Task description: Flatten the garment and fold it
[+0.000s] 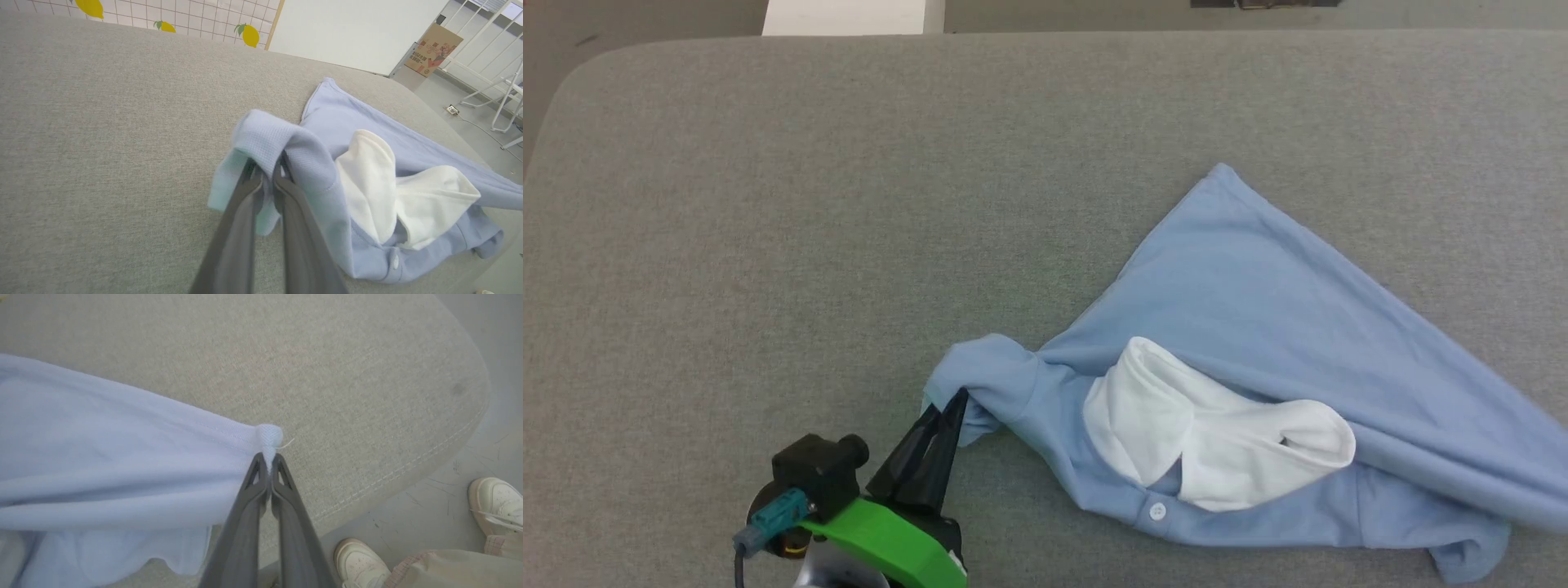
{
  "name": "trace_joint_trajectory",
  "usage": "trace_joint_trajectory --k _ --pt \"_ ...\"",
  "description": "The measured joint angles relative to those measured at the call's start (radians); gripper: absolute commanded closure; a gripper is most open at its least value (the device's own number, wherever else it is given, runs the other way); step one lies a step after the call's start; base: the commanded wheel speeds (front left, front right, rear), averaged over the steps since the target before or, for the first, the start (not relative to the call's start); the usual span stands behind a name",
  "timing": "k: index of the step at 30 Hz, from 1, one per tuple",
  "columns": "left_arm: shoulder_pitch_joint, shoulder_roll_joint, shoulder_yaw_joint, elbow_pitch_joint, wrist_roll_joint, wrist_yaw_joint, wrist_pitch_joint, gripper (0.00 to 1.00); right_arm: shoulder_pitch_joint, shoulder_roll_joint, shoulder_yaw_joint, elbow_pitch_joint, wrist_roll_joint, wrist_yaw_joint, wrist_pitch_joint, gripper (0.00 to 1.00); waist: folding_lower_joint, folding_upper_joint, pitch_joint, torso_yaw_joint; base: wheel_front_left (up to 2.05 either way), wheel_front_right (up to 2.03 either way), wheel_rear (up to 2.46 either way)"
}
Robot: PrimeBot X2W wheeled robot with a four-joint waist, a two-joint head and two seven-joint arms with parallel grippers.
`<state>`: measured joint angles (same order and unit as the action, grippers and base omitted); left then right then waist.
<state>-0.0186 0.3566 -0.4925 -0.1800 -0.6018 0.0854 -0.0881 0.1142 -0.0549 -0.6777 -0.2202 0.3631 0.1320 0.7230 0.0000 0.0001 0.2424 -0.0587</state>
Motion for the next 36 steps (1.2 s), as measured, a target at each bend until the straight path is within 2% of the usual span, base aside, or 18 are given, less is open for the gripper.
trace_joint_trajectory --k 6,12,13,14,17,20,23,27,29,31,36 --pt "0.005 0.002 -0.008 -0.009 -0.004 0.005 0.016 1.0 0.022 0.005 0.11 0.251 -0.036 0.0 -0.168 1.0 0.0 0.0 -0.008 0.005 0.0 0.0 0.0" --pt "0.019 0.01 -0.007 -0.015 -0.007 0.012 0.025 1.0 -0.049 0.003 0.156 0.414 -0.109 0.0 -0.289 1.0 0.0 0.0 -0.025 -0.001 0.0 0.0 0.0" --pt "0.021 0.01 -0.008 -0.015 -0.008 0.012 0.025 1.0 -0.056 0.003 0.156 0.426 -0.119 0.0 -0.307 0.53 0.0 0.0 -0.029 -0.003 0.0 0.0 0.0" --pt "0.023 0.01 -0.008 -0.015 -0.01 0.012 0.025 1.0 -0.061 0.003 0.156 0.431 -0.125 0.0 -0.311 0.0 0.0 -0.0001 -0.032 -0.004 0.0 0.0 0.0" --pt "0.029 0.01 -0.013 -0.016 -0.015 0.012 0.025 1.0 -0.065 0.004 0.145 0.406 -0.125 0.0 -0.3 0.0 0.0 0.0 -0.044 -0.005 0.0 0.0 0.0" --pt "0.03 0.01 -0.022 -0.02 -0.015 0.012 0.025 1.0 -0.063 -0.015 0.146 0.308 -0.111 0.0 -0.265 0.0 0.0 0.0 -0.048 0.0 0.0 0.0 0.0" --pt "0.028 0.007 -0.035 -0.025 -0.015 0.011 0.025 1.0 -0.068 -0.067 0.153 0.12 -0.062 0.0 -0.201 0.0 0.0 0.0 -0.041 0.013 0.0 0.0 0.0" --pt "0.002 -0.007 -0.053 -0.026 -0.008 0.0 0.025 1.0 -0.149 -0.148 0.214 -0.025 -0.004 0.0 -0.119 0.0 0.0 0.0 -0.015 0.031 0.0 0.0 0.0" --pt "-0.026 -0.016 -0.066 -0.022 -0.002 -0.01 0.026 1.0 -0.229 -0.205 0.28 -0.046 -0.001 0.0 -0.074 0.0 0.0 0.0 0.004 0.044 0.0 0.0 0.0" --pt "-0.054 -0.027 -0.077 -0.015 0.005 -0.018 0.026 1.0 -0.316 -0.23 0.335 -0.04 0.007 0.0 -0.044 0.0 0.0 0.0 0.024 0.058 0.0 0.0 0.0" --pt "-0.129 -0.064 -0.116 0.02 0.023 -0.048 0.031 1.0 -0.519 -0.299 0.509 0.079 -0.03 0.0 0.018 0.0 0.0 0.0 0.075 0.112 0.0 0.0 0.0"
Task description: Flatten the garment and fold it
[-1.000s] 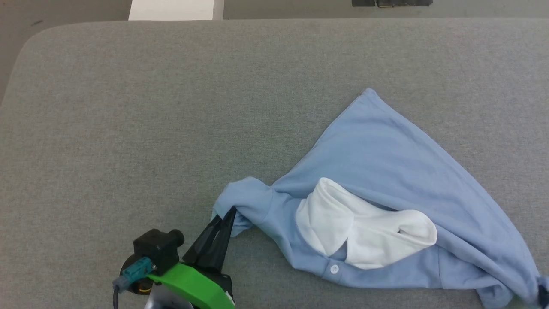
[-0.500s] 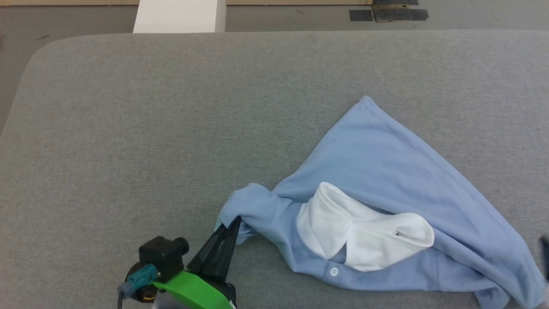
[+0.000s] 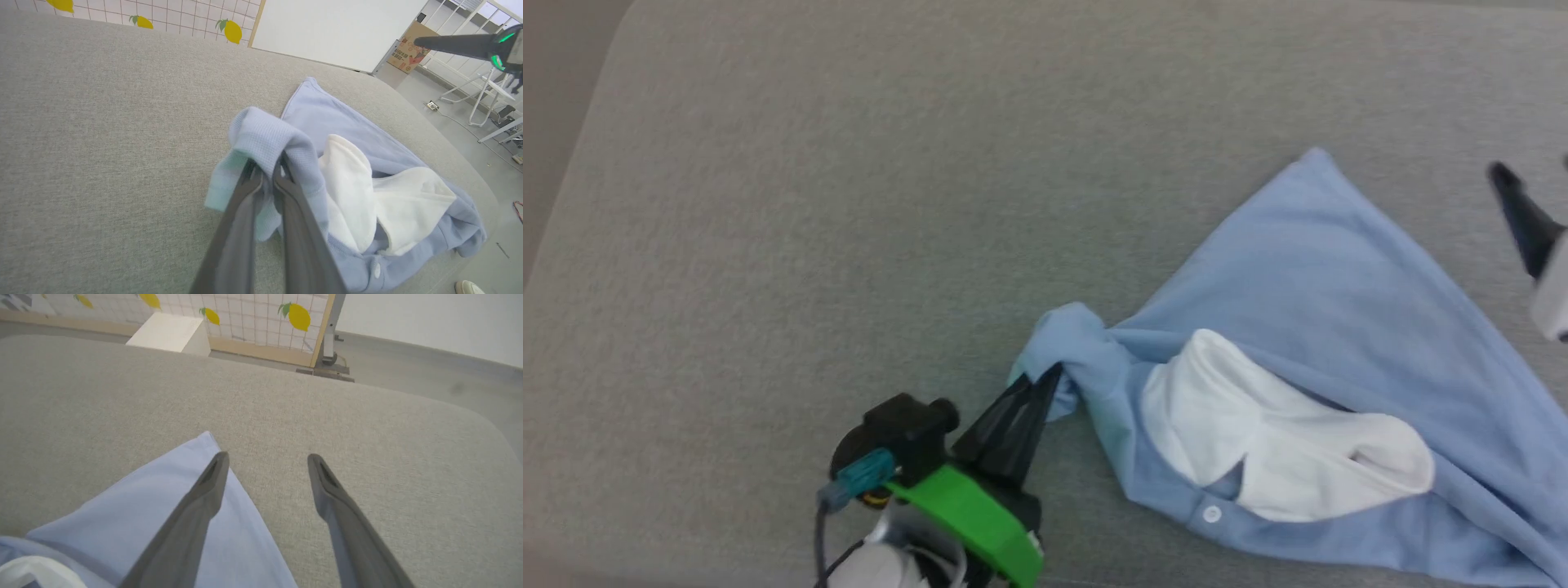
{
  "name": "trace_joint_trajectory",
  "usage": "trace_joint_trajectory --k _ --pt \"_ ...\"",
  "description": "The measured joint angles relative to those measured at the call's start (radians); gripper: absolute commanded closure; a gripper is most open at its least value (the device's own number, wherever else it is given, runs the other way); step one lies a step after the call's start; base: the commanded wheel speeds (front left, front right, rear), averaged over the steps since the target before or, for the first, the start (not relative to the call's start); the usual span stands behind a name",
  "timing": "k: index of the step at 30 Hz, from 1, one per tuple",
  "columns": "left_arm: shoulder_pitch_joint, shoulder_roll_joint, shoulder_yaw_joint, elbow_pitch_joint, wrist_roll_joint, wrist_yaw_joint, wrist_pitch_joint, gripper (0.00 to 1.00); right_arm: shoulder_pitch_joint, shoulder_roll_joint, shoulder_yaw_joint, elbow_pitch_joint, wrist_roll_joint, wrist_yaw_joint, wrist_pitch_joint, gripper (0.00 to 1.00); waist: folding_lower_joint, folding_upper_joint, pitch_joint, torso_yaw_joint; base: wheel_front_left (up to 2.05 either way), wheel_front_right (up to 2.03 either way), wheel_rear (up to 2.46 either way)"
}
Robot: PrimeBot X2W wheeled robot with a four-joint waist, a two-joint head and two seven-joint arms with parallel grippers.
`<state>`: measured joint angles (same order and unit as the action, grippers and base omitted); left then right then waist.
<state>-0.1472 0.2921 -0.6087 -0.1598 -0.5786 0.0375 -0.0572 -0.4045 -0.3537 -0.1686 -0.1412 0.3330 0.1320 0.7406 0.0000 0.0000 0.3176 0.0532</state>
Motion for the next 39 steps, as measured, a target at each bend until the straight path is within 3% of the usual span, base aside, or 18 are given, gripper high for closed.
trace_joint_trajectory --k 4,10,20,22,23,30,34,39 --pt "-0.037 -0.031 -0.022 0.028 0.006 -0.014 -0.002 1.0 -0.102 0.007 0.088 0.112 -0.018 0.0 0.053 0.0 0.0 0.0 0.038 0.048 0.0 0.0 0.0" --pt "-0.074 -0.068 -0.051 0.061 0.007 -0.035 -0.016 1.0 -0.183 -0.015 0.127 0.235 -0.034 0.0 0.109 0.0 0.0 0.0 0.093 0.112 0.0 0.0 0.0" --pt "-0.121 -0.101 -0.072 0.105 0.017 -0.049 -0.036 1.0 -0.231 -0.074 0.152 0.301 -0.042 0.0 0.161 0.0 0.0 0.0 0.181 0.191 0.0 0.0 0.0" --pt "-0.124 -0.103 -0.074 0.112 0.017 -0.051 -0.039 1.0 -0.241 -0.08 0.151 0.303 -0.041 0.0 0.169 0.9 0.0 0.0 0.193 0.201 0.0 0.0 0.0" --pt "-0.125 -0.103 -0.074 0.115 0.017 -0.051 -0.041 1.0 -0.246 -0.084 0.155 0.301 -0.038 0.0 0.18 1.0 0.0 0.0 0.199 0.205 0.0 0.0 0.0" --pt "-0.126 -0.098 -0.058 0.125 0.017 -0.049 -0.057 1.0 -0.251 -0.079 0.137 0.279 -0.024 0.0 0.157 1.0 0.0001 0.0 0.197 0.205 0.0 0.0 0.0" --pt "-0.124 -0.094 -0.025 0.137 0.036 -0.015 -0.109 1.0 -0.209 -0.041 0.086 0.254 -0.013 0.0 0.034 1.0 0.0001 0.0 0.165 0.194 0.0 0.0 0.0" --pt "-0.119 -0.096 0.022 0.16 0.055 0.029 -0.166 1.0 -0.095 0.063 -0.001 0.227 0.022 0.0 -0.12 1.0 0.0001 0.0 0.109 0.171 0.0 0.0 0.0"
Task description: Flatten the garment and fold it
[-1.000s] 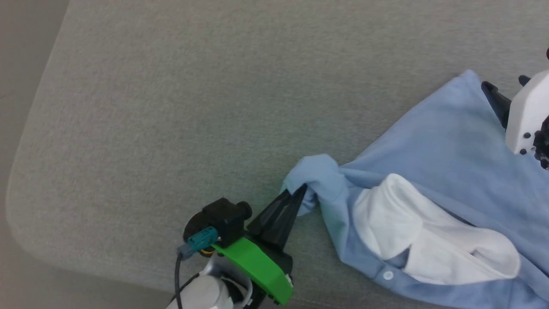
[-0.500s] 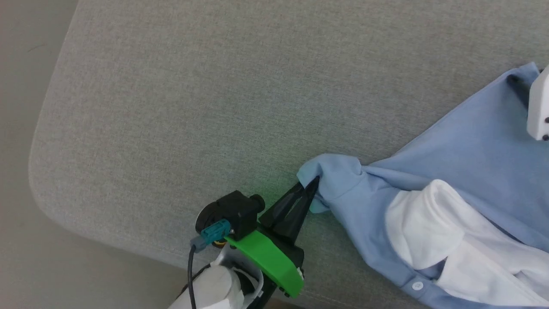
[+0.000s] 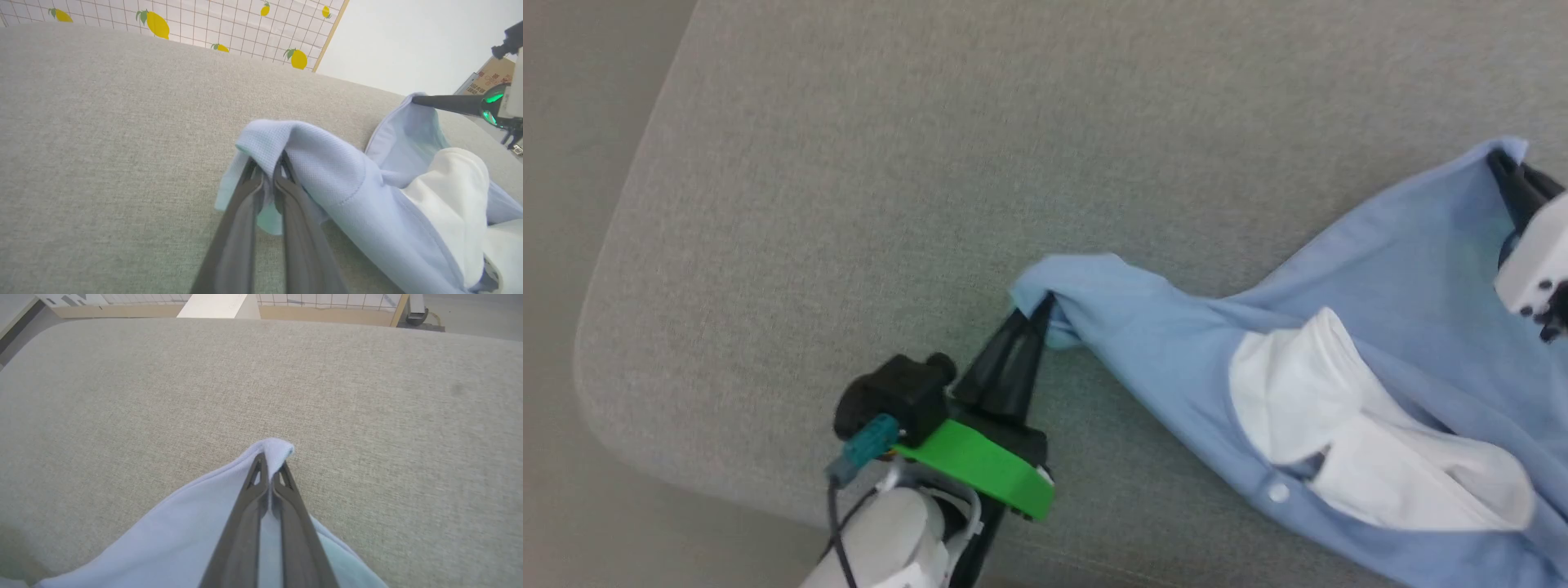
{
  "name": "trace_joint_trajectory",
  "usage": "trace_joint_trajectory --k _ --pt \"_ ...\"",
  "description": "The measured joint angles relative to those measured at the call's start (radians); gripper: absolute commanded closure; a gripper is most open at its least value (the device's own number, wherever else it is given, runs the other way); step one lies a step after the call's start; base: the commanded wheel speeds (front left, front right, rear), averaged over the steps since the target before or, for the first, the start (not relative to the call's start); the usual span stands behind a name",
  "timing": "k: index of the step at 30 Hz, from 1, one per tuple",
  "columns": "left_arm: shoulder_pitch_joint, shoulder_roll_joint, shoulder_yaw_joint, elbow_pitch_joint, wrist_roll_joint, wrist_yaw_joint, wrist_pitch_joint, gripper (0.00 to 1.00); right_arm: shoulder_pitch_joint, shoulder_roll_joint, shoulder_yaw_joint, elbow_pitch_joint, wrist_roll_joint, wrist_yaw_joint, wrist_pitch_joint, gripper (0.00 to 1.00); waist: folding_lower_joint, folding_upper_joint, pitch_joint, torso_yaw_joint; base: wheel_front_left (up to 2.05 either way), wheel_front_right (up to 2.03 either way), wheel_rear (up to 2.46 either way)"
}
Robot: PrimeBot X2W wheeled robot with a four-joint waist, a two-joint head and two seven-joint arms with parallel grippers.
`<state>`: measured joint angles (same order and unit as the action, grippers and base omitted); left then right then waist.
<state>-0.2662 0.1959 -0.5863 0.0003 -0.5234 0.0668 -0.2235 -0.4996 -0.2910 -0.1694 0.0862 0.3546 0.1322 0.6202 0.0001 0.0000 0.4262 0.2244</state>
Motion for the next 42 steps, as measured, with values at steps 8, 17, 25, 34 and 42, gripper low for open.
trace_joint_trajectory --k 8,17,25,34,42 --pt "-0.056 0.038 0.073 0.026 0.042 0.025 -0.008 1.0 0.041 0.125 -0.104 -0.006 -0.016 0.0 -0.212 1.0 0.0 0.0 -0.13 -0.058 0.0 0.0 0.0" --pt "-0.405 0.147 0.098 0.109 0.079 -0.072 0.131 1.0 -0.171 0.181 -0.035 0.056 -0.099 0.0 -0.291 1.0 0.0 0.0 -0.247 -0.167 0.0 0.0 0.0" --pt "-0.749 0.213 0.096 0.262 0.118 -0.164 0.232 1.0 -0.505 0.208 0.036 0.272 -0.197 0.0 -0.308 1.0 -0.0001 0.0 -0.301 -0.277 0.0 0.0 0.0" --pt "-1.059 0.184 0.189 0.426 0.05 -0.177 0.171 1.0 -0.823 0.219 -0.058 0.507 -0.351 0.0 -0.424 1.0 0.0 0.0 -0.27 -0.338 0.0 0.0 0.0" --pt "-1.237 0.184 0.109 0.542 0.056 -0.19 0.17 1.0 -0.986 0.231 -0.124 0.694 -0.457 0.0 -0.502 1.0 0.0 0.0 -0.165 -0.345 0.0 0.0 0.0"
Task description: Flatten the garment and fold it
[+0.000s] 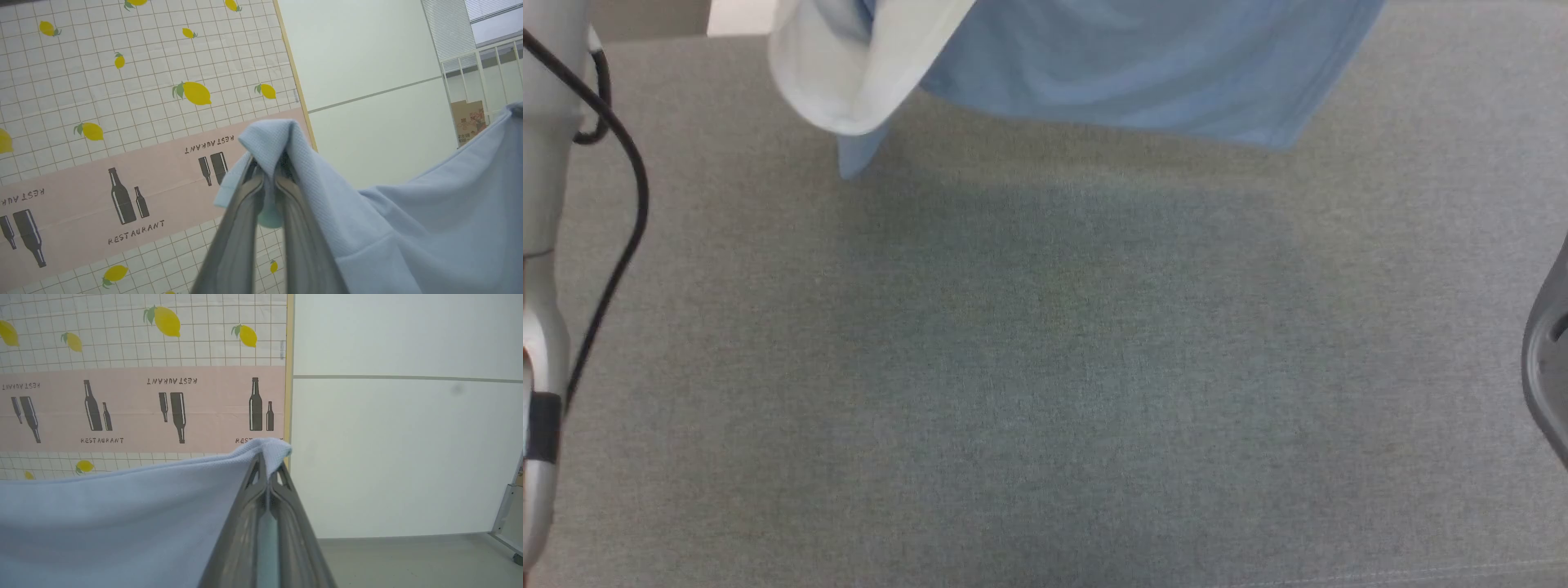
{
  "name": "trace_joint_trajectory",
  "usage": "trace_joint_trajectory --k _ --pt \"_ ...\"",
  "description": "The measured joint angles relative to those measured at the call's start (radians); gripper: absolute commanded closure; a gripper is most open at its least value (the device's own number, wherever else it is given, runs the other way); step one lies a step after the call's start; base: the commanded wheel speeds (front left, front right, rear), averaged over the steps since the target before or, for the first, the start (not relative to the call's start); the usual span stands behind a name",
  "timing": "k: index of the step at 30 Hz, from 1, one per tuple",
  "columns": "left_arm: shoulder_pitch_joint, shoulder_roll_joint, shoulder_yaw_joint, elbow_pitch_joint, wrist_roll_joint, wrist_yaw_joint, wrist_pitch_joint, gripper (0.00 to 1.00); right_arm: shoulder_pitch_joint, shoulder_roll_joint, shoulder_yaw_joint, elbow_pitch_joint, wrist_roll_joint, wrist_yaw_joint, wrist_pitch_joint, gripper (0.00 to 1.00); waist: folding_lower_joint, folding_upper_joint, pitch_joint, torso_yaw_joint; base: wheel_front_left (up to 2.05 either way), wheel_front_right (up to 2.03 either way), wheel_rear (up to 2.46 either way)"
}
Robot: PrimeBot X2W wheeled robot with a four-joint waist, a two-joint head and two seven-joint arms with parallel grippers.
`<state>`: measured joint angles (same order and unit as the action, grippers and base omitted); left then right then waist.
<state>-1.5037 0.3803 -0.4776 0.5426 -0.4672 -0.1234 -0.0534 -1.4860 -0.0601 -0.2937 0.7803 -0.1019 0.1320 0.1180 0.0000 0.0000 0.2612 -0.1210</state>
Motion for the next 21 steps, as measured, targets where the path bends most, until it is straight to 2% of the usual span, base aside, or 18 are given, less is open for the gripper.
trace_joint_trajectory --k 9,10,16,21 --pt "-0.082 0.006 -0.03 0.036 0.014 0.002 -0.052 1.0 -0.089 -0.01 -0.003 0.058 -0.031 0.0 -0.073 1.0 0.0 0.0 0.114 -0.007 0.0 0.0 0.0" --pt "-0.121 -0.003 -0.028 0.048 0.043 0.035 -0.115 1.0 -0.119 -0.017 -0.003 0.063 -0.048 0.0 -0.125 1.0 0.0001 0.0 0.157 -0.014 0.0 0.0 0.0" --pt "-0.218 -0.039 -0.014 0.054 0.08 0.093 -0.182 1.0 -0.211 -0.032 0.016 0.064 -0.083 0.0 -0.217 1.0 0.0001 0.0 0.249 -0.022 0.0 0.0 0.0" --pt "-0.271 -0.063 0.004 0.018 0.107 0.107 -0.199 1.0 -0.273 -0.082 0.051 0.052 -0.111 0.0 -0.291 1.0 0.0001 0.0 0.339 -0.019 0.0 0.0 0.0"
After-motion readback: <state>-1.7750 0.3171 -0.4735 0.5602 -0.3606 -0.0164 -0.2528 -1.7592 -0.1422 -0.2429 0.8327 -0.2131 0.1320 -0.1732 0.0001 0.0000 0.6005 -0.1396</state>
